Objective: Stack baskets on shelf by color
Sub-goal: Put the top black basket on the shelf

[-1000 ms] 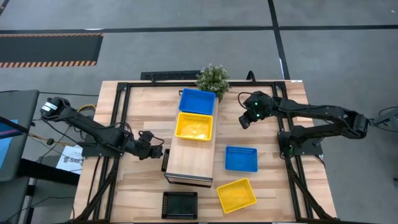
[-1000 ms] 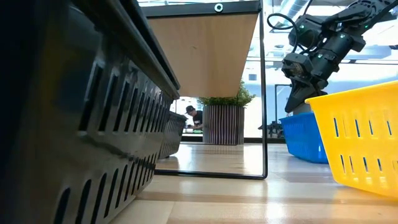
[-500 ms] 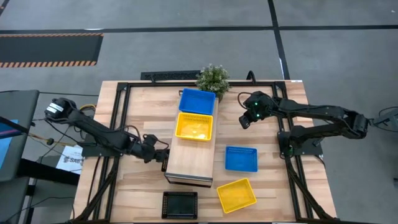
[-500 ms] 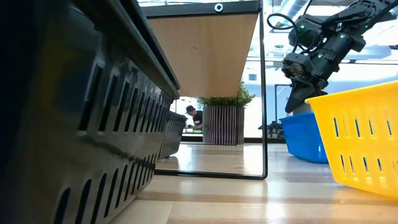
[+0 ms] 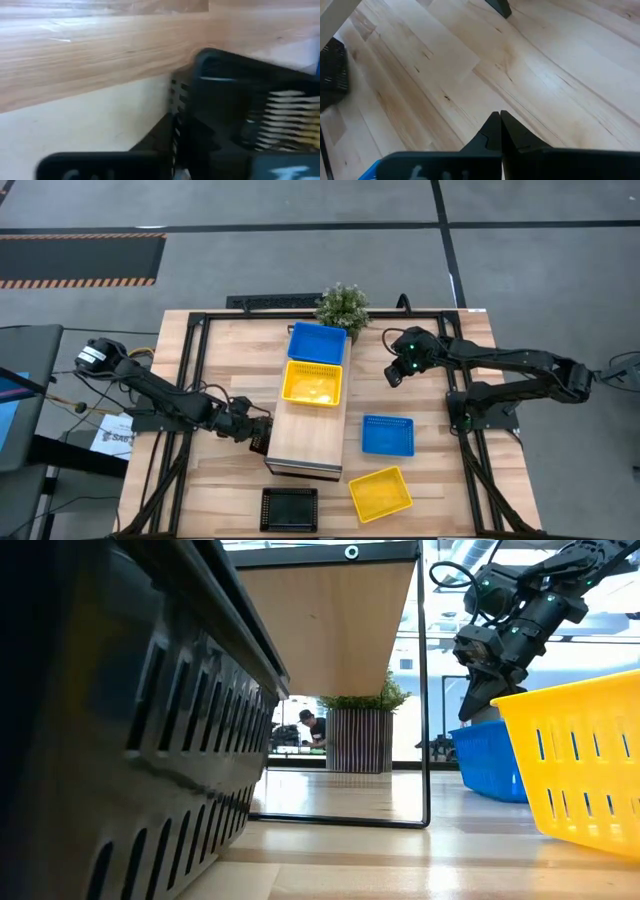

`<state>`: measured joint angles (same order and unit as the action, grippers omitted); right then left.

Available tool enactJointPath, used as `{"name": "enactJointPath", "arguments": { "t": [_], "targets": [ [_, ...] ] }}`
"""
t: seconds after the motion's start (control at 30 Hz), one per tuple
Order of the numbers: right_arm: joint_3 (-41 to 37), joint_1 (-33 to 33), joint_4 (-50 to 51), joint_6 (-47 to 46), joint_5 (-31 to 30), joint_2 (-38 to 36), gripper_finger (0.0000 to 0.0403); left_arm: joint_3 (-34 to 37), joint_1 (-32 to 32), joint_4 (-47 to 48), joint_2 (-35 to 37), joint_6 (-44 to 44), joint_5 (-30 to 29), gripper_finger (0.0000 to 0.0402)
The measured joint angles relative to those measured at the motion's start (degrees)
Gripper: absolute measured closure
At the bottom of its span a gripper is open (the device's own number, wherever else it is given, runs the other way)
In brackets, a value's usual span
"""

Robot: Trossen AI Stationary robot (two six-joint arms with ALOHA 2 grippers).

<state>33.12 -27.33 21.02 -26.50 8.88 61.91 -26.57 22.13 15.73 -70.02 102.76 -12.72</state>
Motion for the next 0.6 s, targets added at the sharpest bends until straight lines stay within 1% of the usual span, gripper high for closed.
{"name": "enactJointPath", "arguments": {
  "t": [0.07, 0.2, 0.3, 0.4, 0.6],
  "targets": [
    [0.0, 0.0, 0.0, 0.0, 0.0, 0.0, 0.0396, 0.0, 0.0, 0.0, 0.0, 0.5, -0.7, 0.0393],
    [0.0, 0.0, 0.0, 0.0, 0.0, 0.0, 0.0396, 0.0, 0.0, 1.1, 0.4, 4.0, -1.6, 0.0399],
    [0.0, 0.1, 0.0, 0.0, 0.0, 0.0, 0.0396, 0.0, 0.0, 4.4, 2.6, 5.9, -1.9, 0.0401],
    [0.0, 0.8, -0.2, 0.4, 0.0, 0.0, 0.0396, 0.0, 0.0, 11.0, 6.7, 8.0, -2.7, 0.0401],
    [0.0, 3.1, -0.3, 1.1, -1.3, 0.0, 0.0396, 0.0, 0.0, 23.6, 18.5, 12.4, -7.5, 0.0401]
  ]
}}
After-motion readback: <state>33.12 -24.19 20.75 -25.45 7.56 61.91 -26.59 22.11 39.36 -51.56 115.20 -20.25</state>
